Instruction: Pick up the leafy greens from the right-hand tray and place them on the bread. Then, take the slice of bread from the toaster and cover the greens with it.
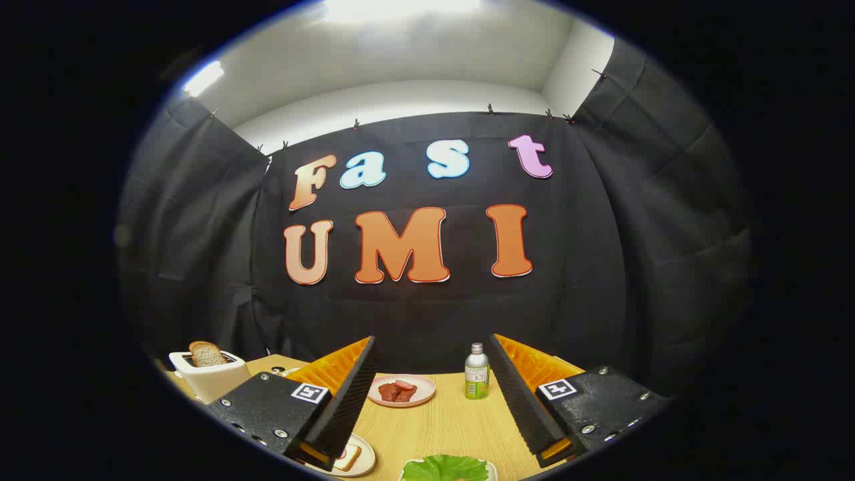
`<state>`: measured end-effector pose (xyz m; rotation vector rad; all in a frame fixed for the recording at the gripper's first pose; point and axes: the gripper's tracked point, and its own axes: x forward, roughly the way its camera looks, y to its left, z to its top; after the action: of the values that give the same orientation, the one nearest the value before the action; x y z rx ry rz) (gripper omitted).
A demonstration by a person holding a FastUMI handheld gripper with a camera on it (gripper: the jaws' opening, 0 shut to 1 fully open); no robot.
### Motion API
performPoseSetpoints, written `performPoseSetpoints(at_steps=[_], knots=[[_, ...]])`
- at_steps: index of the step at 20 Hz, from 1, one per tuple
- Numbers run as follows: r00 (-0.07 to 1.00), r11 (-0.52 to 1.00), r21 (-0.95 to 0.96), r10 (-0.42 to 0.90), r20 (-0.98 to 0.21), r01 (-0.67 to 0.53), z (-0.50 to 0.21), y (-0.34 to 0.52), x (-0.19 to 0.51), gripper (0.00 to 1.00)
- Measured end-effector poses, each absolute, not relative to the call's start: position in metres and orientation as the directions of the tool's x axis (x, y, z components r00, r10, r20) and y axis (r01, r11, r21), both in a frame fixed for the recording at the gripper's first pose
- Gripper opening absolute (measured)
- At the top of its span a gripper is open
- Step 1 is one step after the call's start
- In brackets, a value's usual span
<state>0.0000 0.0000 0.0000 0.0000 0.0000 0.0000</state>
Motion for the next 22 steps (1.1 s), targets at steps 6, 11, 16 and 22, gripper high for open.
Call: performPoseSetpoints(at_steps=[6,11,16,22], knots=[[1.000,1.000,-0.014,0.009,0.004,-0.009,0.001,0.003,-0.001,0.98],[1.000,1.000,-0.017,0.010,0.006,-0.010,0.002,0.005,-0.002,0.98],[1.000,1.000,-0.025,0.007,-0.004,-0.007,0.000,0.004,-0.003,0.98],[0.998,1.000,-0.031,0.001,-0.065,-0.003,-0.020,0.002,-0.003,0.98]])
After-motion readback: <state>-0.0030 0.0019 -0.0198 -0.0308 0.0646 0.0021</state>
